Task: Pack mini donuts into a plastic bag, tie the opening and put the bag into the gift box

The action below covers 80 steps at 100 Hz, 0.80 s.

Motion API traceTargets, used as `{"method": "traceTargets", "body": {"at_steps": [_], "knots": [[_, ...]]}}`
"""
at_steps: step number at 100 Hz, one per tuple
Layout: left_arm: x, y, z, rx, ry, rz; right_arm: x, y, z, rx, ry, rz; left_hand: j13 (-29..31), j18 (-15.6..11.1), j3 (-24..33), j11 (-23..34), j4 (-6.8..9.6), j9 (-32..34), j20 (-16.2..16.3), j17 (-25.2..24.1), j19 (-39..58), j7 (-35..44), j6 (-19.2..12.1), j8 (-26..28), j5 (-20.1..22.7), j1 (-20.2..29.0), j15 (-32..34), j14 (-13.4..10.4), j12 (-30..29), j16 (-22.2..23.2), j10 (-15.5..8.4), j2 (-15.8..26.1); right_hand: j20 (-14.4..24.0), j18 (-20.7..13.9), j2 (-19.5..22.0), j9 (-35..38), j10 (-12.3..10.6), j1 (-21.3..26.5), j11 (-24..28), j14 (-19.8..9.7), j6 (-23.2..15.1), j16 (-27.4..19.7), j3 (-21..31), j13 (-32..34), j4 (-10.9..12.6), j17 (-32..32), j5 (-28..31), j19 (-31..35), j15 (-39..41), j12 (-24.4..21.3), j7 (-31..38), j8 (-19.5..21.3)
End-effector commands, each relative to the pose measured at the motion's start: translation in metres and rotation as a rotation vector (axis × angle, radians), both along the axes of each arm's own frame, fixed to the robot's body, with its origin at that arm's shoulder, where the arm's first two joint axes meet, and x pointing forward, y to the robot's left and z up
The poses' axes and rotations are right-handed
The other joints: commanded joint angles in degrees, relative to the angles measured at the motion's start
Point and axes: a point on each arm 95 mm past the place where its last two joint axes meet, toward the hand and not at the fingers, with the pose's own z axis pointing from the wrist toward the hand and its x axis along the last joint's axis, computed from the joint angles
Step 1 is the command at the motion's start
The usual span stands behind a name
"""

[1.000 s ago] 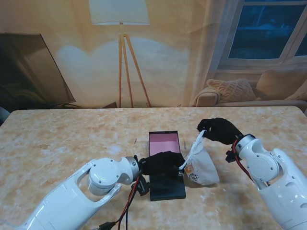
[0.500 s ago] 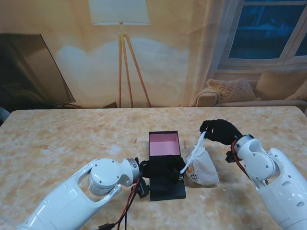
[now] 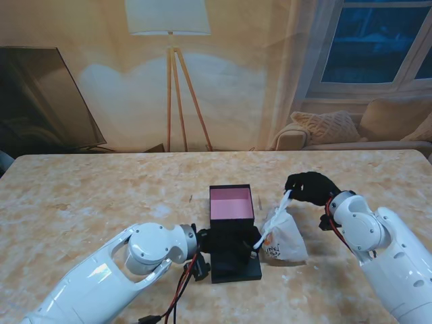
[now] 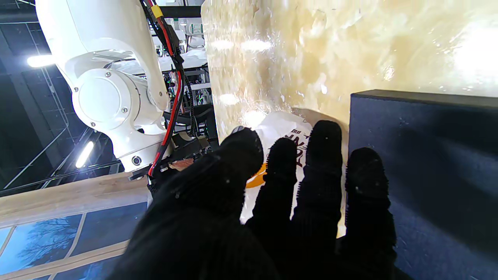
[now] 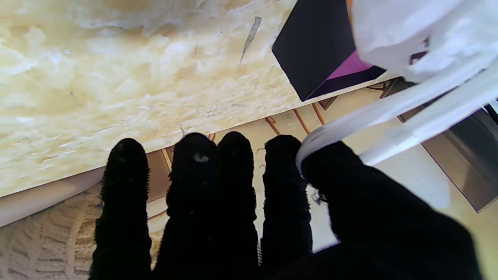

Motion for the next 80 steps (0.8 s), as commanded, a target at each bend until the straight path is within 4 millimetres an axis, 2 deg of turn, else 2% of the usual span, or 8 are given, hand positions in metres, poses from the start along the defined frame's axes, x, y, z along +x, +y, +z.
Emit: {"method": "traceTargets", "body": {"at_steps": [1,60,65,70,74,78,79,80], "knots": [[-0.006,-0.001,-0.008,0.019,0.037,-0.033,0.002,-0.008,-0.002,-0.017,0.019,-0.026,0.24,-0.13,0.88,-0.14,1.16,0.61,1.55,-0.24,1.08,8.14,0.11,1.6,6.65,0.43,1.49,0.23,0.62,1.54,-0.89,0.65,1.1,0.17,6.3,1.17,0.82,6.36,0.73,-0.92,-0.73,1.47,7.19,0.91,5.54,-0.41,0.58,1.13,1.57,1.22,1.98,0.77],[0.001,0.001,-0.012,0.077,0.085,-0.088,0.007,-0.011,-0.008,-0.051,0.053,-0.056,-0.04,-0.23,0.82,-0.34,1.25,0.33,1.64,-0.49,0.7,7.15,0.26,1.35,6.37,0.21,0.96,0.27,0.48,1.47,-0.8,0.78,0.95,0.08,5.33,1.16,1.02,7.08,-1.09,-0.44,-1.47,0.88,5.86,0.28,4.92,-0.75,0.86,0.82,-0.08,0.37,0.25,-0.39],[0.001,0.0,-0.012,0.076,0.081,-0.074,0.004,-0.01,-0.008,-0.042,0.078,-0.055,0.02,-0.2,0.78,-0.34,1.08,0.22,1.68,-0.4,0.74,5.57,-0.09,-0.07,6.22,0.12,0.97,0.35,0.25,1.46,-0.68,0.43,0.63,0.54,4.02,1.27,1.53,7.85,-2.87,0.65,-1.61,-0.08,5.35,-0.27,3.86,-1.21,0.96,0.12,-2.3,-0.99,-0.86,-2.19],[0.002,-0.002,-0.012,0.074,0.073,-0.051,-0.001,-0.009,-0.006,-0.039,0.105,-0.039,0.03,-0.11,0.56,-0.25,0.41,0.07,1.74,-0.33,0.82,2.52,-1.41,-3.62,6.09,0.01,0.95,0.48,-0.36,1.43,-0.61,-0.1,0.39,0.86,2.88,1.01,2.01,9.8,-5.92,1.74,-1.68,-1.71,2.62,-1.23,1.36,-1.7,0.39,-0.33,-6.07,-3.1,-2.16,-6.21],[0.002,-0.003,-0.011,0.072,0.061,-0.031,-0.005,-0.008,-0.005,-0.043,0.107,-0.021,0.0,-0.07,0.11,-0.22,-0.03,-0.06,1.73,-0.33,0.82,0.62,-1.94,-6.39,6.0,-0.09,0.92,0.59,-1.04,1.39,-0.57,-0.27,0.04,1.01,2.32,-0.21,2.31,9.42,-9.9,2.62,-1.02,-3.76,-2.99,-2.69,-0.95,-2.17,-1.18,-1.09,-11.06,-5.68,-3.77,-10.96],[0.003,-0.004,-0.009,0.068,0.047,-0.012,-0.009,-0.007,-0.003,-0.05,0.105,0.005,-0.15,-0.02,-1.89,0.59,-0.03,-0.99,1.65,-0.36,0.8,-1.56,-1.99,-12.39,5.79,-0.62,0.84,0.55,-3.81,1.31,-0.4,-0.08,-0.24,1.18,1.91,-2.07,2.63,8.84,-13.33,3.18,0.46,-5.35,-7.0,-4.37,-2.0,-2.87,-3.81,-2.13,-15.54,-8.07,-5.68,-15.69],[0.003,-0.004,-0.009,0.067,0.044,-0.007,-0.01,-0.007,-0.002,-0.053,0.105,0.012,-0.15,-0.02,-1.89,0.59,-0.03,-0.99,1.65,-0.36,0.8,-1.56,-1.99,-12.39,5.79,-0.62,0.84,0.55,-3.81,1.31,-0.4,-0.08,-0.24,1.18,1.91,-2.07,2.63,8.84,-13.33,3.18,0.46,-5.35,-7.0,-4.37,-2.0,-2.87,-3.81,-2.13,-15.54,-8.07,-5.68,-15.69],[0.003,-0.004,-0.008,0.066,0.041,-0.003,-0.011,-0.007,-0.002,-0.056,0.107,0.019,-0.29,-0.07,-2.21,1.09,0.21,-1.36,1.59,-0.44,0.73,-2.14,-1.92,-14.08,5.6,-1.0,0.73,0.55,-5.21,1.27,-0.32,-0.05,-0.33,1.21,1.78,-3.0,2.98,8.56,-14.98,3.46,1.37,-6.03,-8.48,-5.25,-2.32,-3.28,-5.06,-2.68,-17.58,-9.51,-6.7,-18.04]]}}
